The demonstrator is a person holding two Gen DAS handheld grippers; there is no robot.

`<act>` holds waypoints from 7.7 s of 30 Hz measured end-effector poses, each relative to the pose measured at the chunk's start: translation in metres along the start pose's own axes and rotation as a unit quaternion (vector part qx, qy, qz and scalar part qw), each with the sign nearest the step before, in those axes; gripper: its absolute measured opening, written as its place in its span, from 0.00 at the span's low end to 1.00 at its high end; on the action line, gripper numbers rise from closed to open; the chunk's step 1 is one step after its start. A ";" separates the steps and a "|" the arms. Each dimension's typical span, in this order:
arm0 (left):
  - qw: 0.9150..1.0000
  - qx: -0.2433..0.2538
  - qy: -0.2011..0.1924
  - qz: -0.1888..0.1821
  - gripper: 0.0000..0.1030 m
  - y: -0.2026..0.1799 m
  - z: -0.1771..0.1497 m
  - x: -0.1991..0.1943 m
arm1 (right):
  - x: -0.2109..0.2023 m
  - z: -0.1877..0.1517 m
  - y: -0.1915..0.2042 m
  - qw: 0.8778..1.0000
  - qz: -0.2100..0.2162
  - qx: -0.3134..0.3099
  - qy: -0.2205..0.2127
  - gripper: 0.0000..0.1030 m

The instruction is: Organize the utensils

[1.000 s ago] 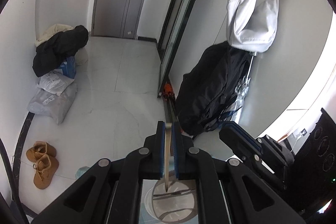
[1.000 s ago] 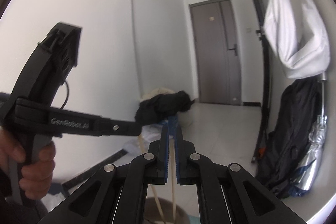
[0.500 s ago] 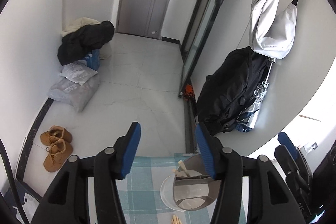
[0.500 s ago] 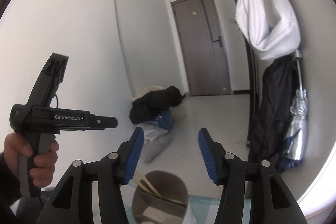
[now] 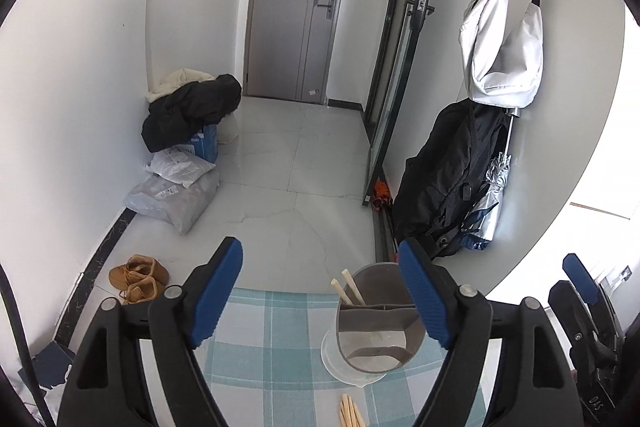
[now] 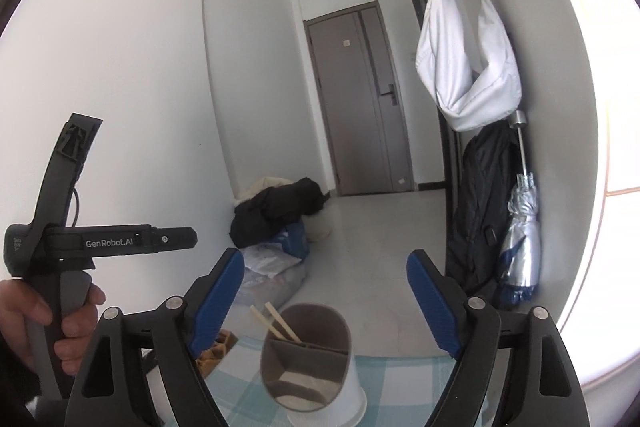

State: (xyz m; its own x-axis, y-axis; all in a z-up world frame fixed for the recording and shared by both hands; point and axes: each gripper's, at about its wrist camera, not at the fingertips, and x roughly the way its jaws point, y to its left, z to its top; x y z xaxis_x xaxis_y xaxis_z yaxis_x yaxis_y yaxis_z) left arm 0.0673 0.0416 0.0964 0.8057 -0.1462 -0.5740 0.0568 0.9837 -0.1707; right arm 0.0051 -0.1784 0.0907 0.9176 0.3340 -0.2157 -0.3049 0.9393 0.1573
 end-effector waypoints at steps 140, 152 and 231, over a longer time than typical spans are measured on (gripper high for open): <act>0.936 0.042 0.343 0.070 0.89 0.001 -0.193 0.125 | 0.027 -0.131 -0.073 0.956 -0.032 0.158 0.244 0.04; 0.938 0.024 0.339 0.062 0.03 -0.016 -0.189 0.129 | 0.022 -0.129 -0.070 0.959 -0.026 0.155 0.237 0.04; 0.990 -0.009 0.143 0.009 0.01 0.014 -0.130 0.048 | 0.006 -0.124 -0.026 0.980 0.004 0.098 0.174 0.04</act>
State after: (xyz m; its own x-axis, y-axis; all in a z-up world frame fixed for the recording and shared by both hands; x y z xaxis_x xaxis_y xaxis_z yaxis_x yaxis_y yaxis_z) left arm 0.0304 0.0349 -0.0373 0.6069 -0.1542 -0.7797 0.0302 0.9848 -0.1712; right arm -0.0134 -0.1908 -0.0340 0.7622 0.3796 -0.5244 -0.2250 0.9149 0.3352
